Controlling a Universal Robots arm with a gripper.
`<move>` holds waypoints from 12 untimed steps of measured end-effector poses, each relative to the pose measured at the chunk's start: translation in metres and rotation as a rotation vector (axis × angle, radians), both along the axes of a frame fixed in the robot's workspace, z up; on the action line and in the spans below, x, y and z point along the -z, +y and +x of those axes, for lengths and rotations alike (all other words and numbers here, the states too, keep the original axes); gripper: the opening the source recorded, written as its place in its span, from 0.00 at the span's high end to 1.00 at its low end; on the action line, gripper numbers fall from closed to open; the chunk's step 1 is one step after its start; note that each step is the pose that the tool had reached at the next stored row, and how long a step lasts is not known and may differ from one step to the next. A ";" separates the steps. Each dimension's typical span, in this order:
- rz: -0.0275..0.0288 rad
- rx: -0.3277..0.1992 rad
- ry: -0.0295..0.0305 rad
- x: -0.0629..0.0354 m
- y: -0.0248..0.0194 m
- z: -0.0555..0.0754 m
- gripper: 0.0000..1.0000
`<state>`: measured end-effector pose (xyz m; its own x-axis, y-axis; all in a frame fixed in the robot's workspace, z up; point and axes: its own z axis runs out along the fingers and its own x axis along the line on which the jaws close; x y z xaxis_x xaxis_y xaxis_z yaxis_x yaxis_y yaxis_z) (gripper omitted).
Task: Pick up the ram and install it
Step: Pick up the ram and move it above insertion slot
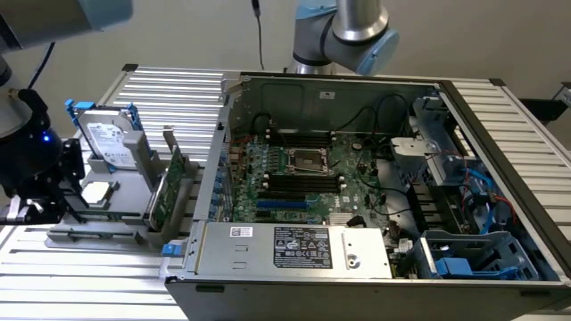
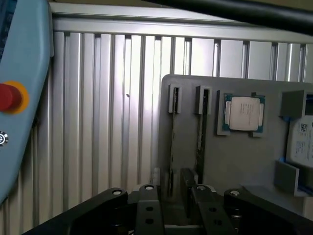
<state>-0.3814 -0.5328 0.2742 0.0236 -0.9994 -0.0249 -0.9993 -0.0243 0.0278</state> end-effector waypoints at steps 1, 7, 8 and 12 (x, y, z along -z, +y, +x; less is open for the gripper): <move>0.0011 0.000 0.0000 0.0018 -0.0018 0.000 0.69; 0.0039 0.000 -0.0003 0.0127 -0.0043 0.004 0.69; 0.0040 0.000 -0.0002 0.0145 -0.0043 0.005 0.69; 0.0045 0.000 -0.0002 0.0217 -0.0043 0.008 0.69</move>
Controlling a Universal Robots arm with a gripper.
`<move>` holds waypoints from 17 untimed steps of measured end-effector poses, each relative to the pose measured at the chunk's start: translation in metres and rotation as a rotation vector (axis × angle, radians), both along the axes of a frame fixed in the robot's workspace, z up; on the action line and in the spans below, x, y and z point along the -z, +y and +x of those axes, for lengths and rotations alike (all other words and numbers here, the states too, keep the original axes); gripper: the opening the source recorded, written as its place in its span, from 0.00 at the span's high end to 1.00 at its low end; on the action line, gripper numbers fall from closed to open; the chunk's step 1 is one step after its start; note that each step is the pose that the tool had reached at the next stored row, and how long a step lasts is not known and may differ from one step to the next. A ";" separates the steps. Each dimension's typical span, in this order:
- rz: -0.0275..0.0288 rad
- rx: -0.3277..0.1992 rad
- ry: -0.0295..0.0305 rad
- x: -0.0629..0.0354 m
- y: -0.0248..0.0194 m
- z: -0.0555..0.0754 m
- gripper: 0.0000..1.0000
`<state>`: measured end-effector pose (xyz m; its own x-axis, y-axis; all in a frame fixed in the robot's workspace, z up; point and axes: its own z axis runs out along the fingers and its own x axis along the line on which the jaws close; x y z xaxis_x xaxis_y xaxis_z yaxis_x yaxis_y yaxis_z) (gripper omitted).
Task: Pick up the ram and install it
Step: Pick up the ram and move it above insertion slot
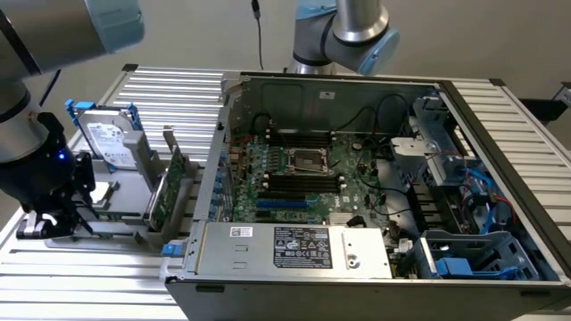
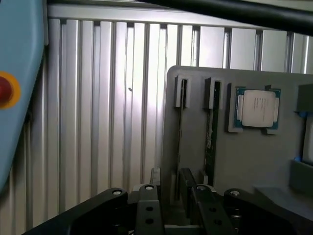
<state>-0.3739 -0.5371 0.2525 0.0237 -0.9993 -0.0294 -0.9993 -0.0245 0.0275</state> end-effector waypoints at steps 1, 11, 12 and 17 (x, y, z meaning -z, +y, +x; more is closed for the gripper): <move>0.0002 0.000 -0.0001 0.0020 0.0001 0.000 0.69; 0.0016 0.000 0.0000 0.0200 0.0017 0.001 0.69; 0.0019 0.000 0.0001 0.0218 0.0028 0.001 0.69; 0.0036 0.004 -0.0001 0.0310 0.0088 0.001 0.69</move>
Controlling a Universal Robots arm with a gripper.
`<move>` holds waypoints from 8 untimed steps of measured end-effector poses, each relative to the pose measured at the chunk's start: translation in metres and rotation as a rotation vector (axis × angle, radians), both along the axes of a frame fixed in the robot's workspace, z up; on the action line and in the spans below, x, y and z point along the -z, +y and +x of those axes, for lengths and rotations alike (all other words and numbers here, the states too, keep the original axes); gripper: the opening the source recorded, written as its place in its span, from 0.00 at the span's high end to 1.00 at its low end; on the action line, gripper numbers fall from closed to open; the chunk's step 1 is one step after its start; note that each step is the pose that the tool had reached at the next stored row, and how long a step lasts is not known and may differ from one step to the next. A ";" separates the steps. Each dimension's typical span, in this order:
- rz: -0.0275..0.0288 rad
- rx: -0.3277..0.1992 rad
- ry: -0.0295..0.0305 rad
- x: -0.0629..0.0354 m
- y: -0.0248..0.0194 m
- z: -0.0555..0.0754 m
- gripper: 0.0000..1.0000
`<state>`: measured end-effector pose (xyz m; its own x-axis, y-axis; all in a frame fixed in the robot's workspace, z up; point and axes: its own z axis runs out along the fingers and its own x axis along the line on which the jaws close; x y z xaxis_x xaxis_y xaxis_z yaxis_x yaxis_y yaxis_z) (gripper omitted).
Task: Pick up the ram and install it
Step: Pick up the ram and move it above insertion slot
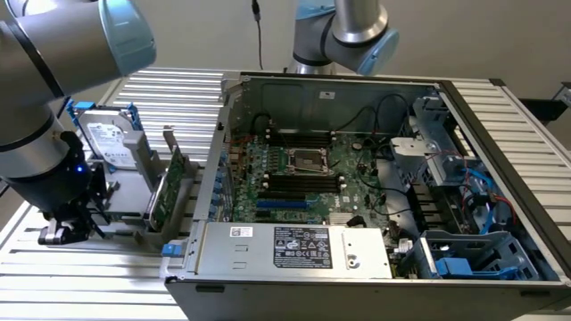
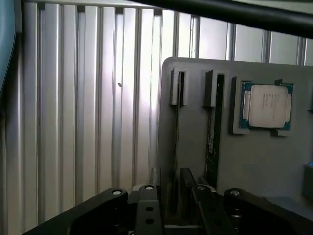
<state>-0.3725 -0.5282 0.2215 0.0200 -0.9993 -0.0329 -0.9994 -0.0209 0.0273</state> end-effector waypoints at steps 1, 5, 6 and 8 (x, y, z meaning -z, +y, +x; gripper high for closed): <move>0.0003 0.000 -0.0001 0.0020 0.0006 0.000 0.69; 0.0002 0.001 0.0000 0.0086 0.0017 0.000 0.69; 0.0002 0.001 0.0000 0.0100 0.0020 0.000 0.69; 0.0002 0.001 0.0000 0.0121 0.0031 -0.001 0.69</move>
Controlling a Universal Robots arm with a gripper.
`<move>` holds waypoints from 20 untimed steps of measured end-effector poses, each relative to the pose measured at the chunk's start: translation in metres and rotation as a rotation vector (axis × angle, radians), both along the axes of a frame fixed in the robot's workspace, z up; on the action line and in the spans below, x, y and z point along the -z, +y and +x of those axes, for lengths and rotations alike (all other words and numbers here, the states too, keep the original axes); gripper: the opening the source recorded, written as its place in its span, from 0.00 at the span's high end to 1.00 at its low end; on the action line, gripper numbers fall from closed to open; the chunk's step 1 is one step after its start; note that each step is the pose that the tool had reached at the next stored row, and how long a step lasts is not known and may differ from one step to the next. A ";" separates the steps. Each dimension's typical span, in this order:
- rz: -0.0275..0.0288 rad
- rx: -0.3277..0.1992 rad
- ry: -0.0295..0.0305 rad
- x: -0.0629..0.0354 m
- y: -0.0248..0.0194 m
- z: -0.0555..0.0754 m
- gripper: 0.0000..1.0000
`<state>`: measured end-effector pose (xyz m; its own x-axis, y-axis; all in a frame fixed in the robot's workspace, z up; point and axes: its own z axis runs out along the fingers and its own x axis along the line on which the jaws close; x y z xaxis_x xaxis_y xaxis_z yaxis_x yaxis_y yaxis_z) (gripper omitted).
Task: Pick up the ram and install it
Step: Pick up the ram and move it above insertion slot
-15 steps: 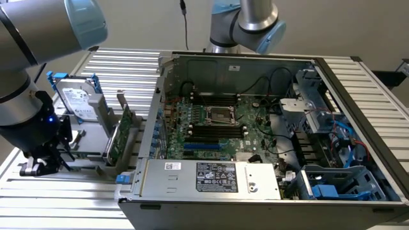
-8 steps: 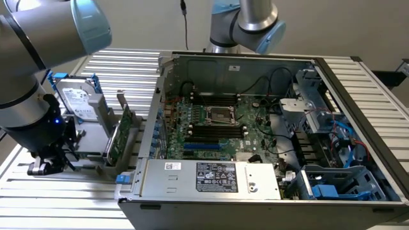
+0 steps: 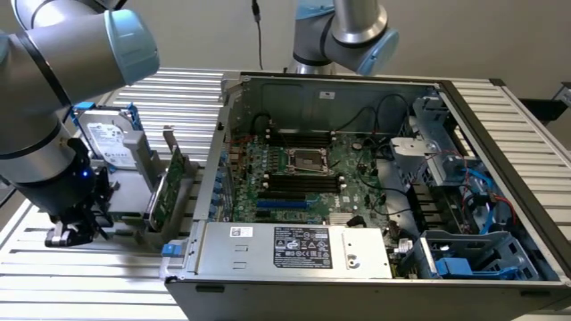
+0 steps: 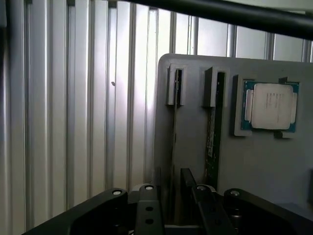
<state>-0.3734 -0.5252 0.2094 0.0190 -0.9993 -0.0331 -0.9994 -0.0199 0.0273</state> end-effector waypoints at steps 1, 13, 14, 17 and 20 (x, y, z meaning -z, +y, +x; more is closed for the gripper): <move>-0.0001 0.000 0.0001 0.0005 0.0007 -0.001 0.69; 0.0025 0.000 -0.0001 0.0083 0.0026 -0.013 0.69; 0.0029 0.001 0.0000 0.0092 0.0026 -0.013 0.69; 0.0058 0.000 0.0001 0.0109 0.0021 -0.013 0.69; 0.0129 0.001 0.0001 0.0117 0.0013 -0.012 0.69</move>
<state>-0.3856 -0.5239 0.1976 0.0185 -0.9988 -0.0460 -0.9994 -0.0197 0.0271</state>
